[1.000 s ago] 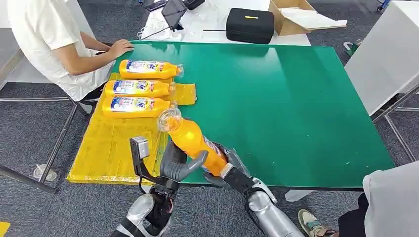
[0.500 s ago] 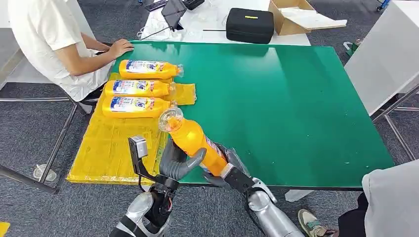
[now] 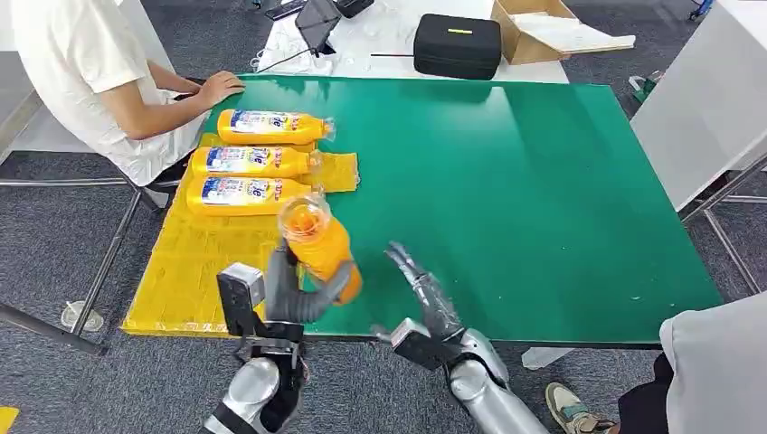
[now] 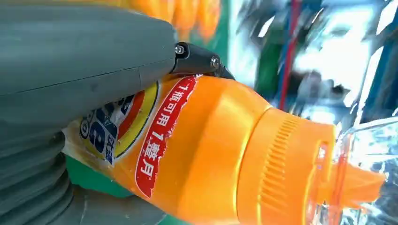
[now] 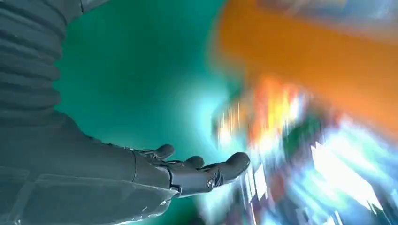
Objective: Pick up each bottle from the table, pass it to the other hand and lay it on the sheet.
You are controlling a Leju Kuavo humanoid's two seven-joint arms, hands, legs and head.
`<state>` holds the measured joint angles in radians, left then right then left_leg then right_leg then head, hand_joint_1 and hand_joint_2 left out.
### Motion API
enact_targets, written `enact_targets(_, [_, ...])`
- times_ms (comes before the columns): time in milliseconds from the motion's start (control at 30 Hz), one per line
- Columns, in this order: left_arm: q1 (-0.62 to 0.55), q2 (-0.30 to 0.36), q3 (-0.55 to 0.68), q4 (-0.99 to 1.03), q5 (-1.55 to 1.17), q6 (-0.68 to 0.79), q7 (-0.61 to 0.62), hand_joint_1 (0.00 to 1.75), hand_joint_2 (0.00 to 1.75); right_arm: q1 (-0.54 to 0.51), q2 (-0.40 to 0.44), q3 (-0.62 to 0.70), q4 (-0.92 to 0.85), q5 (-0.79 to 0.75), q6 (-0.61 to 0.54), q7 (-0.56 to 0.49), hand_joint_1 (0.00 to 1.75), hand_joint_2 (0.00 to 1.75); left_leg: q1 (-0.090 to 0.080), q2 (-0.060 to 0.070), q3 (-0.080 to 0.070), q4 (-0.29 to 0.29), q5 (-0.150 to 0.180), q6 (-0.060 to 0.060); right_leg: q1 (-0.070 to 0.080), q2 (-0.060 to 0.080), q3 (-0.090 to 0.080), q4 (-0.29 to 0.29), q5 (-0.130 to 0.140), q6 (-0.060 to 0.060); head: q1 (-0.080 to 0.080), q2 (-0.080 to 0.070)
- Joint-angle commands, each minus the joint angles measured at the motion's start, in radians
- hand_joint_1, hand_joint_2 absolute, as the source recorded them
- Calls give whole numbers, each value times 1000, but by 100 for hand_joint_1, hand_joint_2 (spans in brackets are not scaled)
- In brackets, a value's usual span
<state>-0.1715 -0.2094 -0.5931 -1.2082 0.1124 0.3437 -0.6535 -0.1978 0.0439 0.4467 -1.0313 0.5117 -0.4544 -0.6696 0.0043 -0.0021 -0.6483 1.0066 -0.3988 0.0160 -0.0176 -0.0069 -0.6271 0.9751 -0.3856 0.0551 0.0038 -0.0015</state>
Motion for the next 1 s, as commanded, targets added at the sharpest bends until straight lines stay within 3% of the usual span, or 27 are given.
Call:
enact_targets(33, [46, 35, 93, -168, 84, -97, 84, 175, 175, 137, 105, -249, -583, 14, -244, -29, 0, 175, 1, 2, 2, 4, -4, -1, 1, 2, 1, 4, -4, -3, 0, 0])
enact_targets(267, [37, 19, 102, -143, 156, -131, 103, 175, 175, 141, 98, -273, -626, -19, -244, -29, 0, 175, 0, 0, 2, 1, -1, 0, 0, -1, 2, 0, -2, -2, 0, 0])
enact_targets(367, [28, 24, 107, -130, 191, -127, 102, 175, 175, 132, 70, -253, -555, -94, -244, -29, 0, 175, 0, 0, 2, 0, -1, 0, 0, 0, 2, -1, -1, -1, 0, 0])
enact_targets(400, [6, 38, 86, -97, 29, 7, 36, 175, 175, 128, 39, -211, -506, -137, -240, -29, 0, 175, 1, 0, 5, 0, -2, -1, 1, 0, 5, -1, -2, -2, 0, 0])
enact_targets(433, [-2, 36, 74, -70, -24, 43, 15, 175, 175, 121, 25, -185, -475, -157, -235, -29, 0, 175, 1, -1, 4, 0, -1, -1, 1, 0, 4, -1, -1, -2, 0, 0])
enact_targets(467, [-33, 54, 39, -3, -252, 219, -2, 175, 175, 109, 16, -162, -438, -176, -224, -29, 0, 175, 0, 0, 3, -1, 0, 0, 1, 0, 3, -2, 0, -1, 0, 0])
enact_targets(500, [-51, 64, 28, 45, -345, 274, 28, 175, 175, 104, 14, -154, -406, -177, -200, -29, 0, 175, 1, 0, 6, -1, -2, -1, 1, 0, 6, -2, -1, -3, 0, 0])
enact_targets(533, [-78, 49, 84, 174, -695, 354, 100, 175, 175, 76, 17, -132, -336, -168, -169, -29, 0, 175, 1, 0, 7, -3, 0, -1, 1, 0, 6, -3, 0, -2, 0, 0])
enact_targets(600, [-99, 19, 243, 286, -1104, 354, 181, 175, 175, 40, 10, -88, -279, -186, -150, -29, 0, 175, 1, 2, 10, -4, -1, -1, 2, 3, 9, -5, 0, -3, 0, 0])
enact_targets(633, [-133, 12, 267, 385, -1133, 354, 201, 175, 175, 29, 16, -80, -254, -183, -145, -29, 0, 175, 1, 4, 9, -4, -1, -1, 1, 4, 7, -4, 1, -2, 0, 0])
enact_targets(667, [-184, 18, 254, 494, -1160, 354, 247, 175, 175, 18, 25, -79, -215, -170, -119, -29, 0, 175, 2, 6, 15, -4, -2, -2, 3, 6, 13, -5, 0, -4, 0, 0])
enact_targets(700, [-229, 19, 220, 592, -1168, 329, 265, 175, 175, 14, 34, -84, -192, -161, -93, -29, 0, 175, 1, 3, 9, -4, 0, -1, 2, 4, 8, -4, 1, -3, 0, 0])
enact_targets(900, [-283, 34, 102, 658, -1226, 125, 358, 175, 175, 12, 46, -94, -164, -160, -46, -29, 0, 175, 2, 0, 7, -1, -1, -1, 2, 0, 7, -2, 0, -3, 0, 0])
enact_targets(1000, [-283, 34, 102, 658, -1226, 125, 358, 175, 175, 12, 46, -94, -164, -160, -46, -29, 0, 175, 2, 2, 6, 0, -1, -2, 2, 1, 5, -1, -1, -3, 0, 0])
